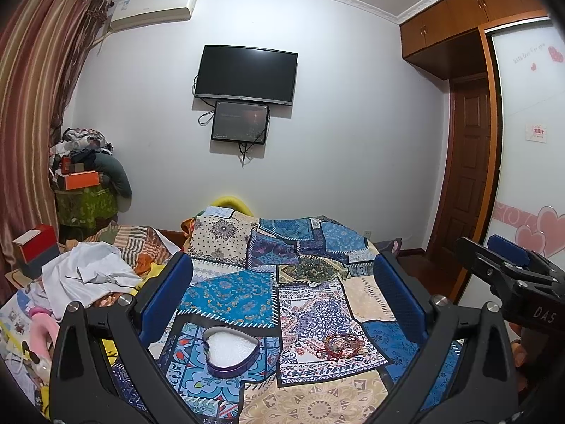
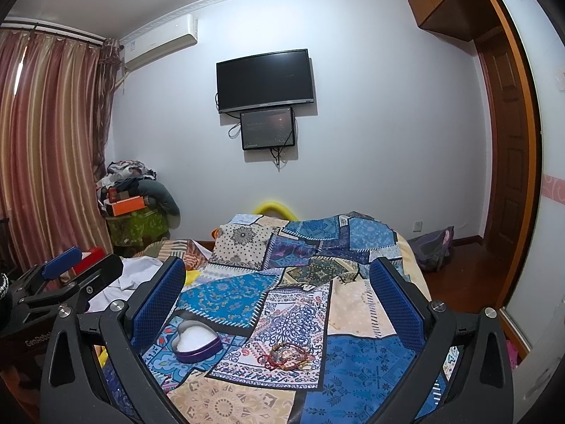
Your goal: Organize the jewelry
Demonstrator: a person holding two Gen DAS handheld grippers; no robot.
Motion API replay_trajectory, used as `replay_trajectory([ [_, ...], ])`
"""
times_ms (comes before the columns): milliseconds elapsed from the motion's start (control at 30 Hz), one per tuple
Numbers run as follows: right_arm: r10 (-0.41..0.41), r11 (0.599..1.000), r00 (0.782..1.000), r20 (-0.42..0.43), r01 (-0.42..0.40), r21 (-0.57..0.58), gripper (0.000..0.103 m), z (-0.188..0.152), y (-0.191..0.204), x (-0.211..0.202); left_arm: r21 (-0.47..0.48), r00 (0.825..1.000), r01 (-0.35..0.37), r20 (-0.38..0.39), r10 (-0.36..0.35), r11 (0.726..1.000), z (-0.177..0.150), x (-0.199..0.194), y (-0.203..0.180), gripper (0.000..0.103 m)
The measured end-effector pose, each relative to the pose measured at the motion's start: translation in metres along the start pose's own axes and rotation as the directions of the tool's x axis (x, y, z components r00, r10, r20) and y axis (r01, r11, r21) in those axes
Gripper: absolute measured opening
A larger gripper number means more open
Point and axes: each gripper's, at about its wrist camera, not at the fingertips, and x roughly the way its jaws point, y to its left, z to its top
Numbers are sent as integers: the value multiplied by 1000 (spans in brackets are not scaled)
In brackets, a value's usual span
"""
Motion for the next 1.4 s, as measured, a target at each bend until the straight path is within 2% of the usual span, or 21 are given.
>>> replay_trajectory([
  [300,-30,999,999,-22,31,16,103,-7,-13,12,10,1000,-1,-24,1,1000,-3,11,-2,103],
  [533,-99,994,993,-71,102,34,103,-18,-40,31,12,996,-5,-87,6,1000,-10,41,-5,103],
  [767,-219,973,959,-178,229,34,103,-37,-82,59,24,976,35,-218,-29,999,-32,92,-14,103],
  [967,-272,957,920,-281,289,20,103,-56,-107,79,44,922,93,-380,-69,995,-66,143,-26,102],
  [1033,-266,959,912,-312,282,9,103,-62,-109,84,38,895,114,-437,-86,993,-80,158,-29,94],
  [1167,-211,975,909,-359,221,-14,103,-76,-109,98,2,840,156,-526,-132,988,-103,182,-32,86],
  [1333,-132,990,903,-409,137,-18,103,-89,-104,114,18,806,193,-574,-147,981,-121,195,-40,78],
  [1400,-98,995,900,-426,102,-11,99,-93,-101,119,14,791,207,-592,-158,978,-126,198,-41,73],
])
